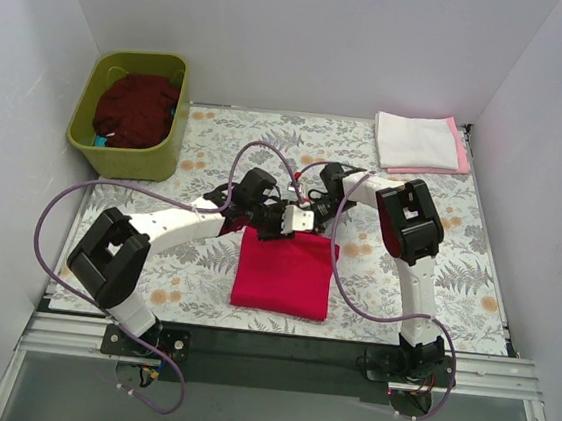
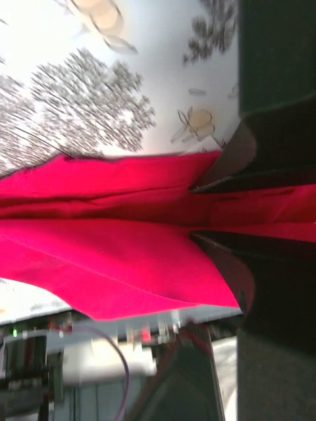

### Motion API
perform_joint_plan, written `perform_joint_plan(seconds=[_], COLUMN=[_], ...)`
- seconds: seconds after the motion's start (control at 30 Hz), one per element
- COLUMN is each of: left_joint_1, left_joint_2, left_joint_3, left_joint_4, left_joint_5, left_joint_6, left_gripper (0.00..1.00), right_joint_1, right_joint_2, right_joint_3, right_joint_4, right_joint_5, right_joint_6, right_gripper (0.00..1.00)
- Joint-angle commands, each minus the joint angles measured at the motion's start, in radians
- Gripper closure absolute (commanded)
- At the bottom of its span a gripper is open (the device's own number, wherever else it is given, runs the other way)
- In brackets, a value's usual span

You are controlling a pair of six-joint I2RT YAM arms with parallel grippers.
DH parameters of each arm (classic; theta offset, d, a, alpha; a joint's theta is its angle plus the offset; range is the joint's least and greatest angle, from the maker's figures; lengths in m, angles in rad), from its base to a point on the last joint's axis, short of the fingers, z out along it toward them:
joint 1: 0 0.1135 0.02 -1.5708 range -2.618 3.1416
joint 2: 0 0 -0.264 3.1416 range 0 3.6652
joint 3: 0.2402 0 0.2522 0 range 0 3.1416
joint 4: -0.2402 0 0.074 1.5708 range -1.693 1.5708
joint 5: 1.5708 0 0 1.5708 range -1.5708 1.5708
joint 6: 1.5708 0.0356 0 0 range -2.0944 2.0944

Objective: Fold and stack the t-shirts
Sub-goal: Fold the tshirt

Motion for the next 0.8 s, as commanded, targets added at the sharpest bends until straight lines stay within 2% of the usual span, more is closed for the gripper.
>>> perform_joint_plan(seconds=[0.0,0.13,0.17,0.27,0.4,0.5,0.53,0.6,0.73,0.77], left_joint_1=[0.003,0.003,0.003,0.008,0.037,0.087,0.109,0.182,0.218,0.218], left_joint_2=[-0.125,-0.201,-0.215,-0.249,-0.254,-0.22,-0.206,-0.174,-0.114,-0.111], left_joint_3=[0.041,0.055,0.052,0.034,0.018,0.02,0.026,0.032,-0.006,-0.038], left_joint_4=[-0.067,-0.139,-0.151,-0.18,-0.184,-0.168,-0.167,-0.156,-0.064,0.006], left_joint_5=[0.03,0.034,0.032,0.037,0.06,0.087,0.11,0.223,0.357,0.366], left_joint_6=[-0.066,-0.169,-0.241,-0.33,-0.522,-0.707,-0.818,-0.922,-1.098,-1.176], left_gripper=[0.64,0.63,0.63,0.63,0.63,0.63,0.63,0.62,0.56,0.5], right_joint_1=[-0.002,-0.007,-0.013,-0.025,-0.036,-0.064,-0.077,-0.116,-0.148,-0.148], right_joint_2=[-0.052,-0.041,-0.037,-0.021,-0.01,-0.047,-0.064,-0.148,-0.312,-0.355], right_joint_3=[0.077,0.193,0.259,0.4,0.561,0.594,0.577,0.513,0.158,0.096], right_joint_4=[-0.01,-0.09,-0.104,-0.142,-0.182,-0.19,-0.194,-0.205,-0.196,-0.193], right_joint_5=[0.177,0.265,0.31,0.402,0.492,0.514,0.499,0.409,0.218,0.128], right_joint_6=[-0.053,-0.112,-0.133,-0.167,-0.233,-0.227,-0.203,-0.167,-0.087,-0.055], right_gripper=[0.64,0.61,0.59,0.51,0.43,0.42,0.42,0.42,0.43,0.43])
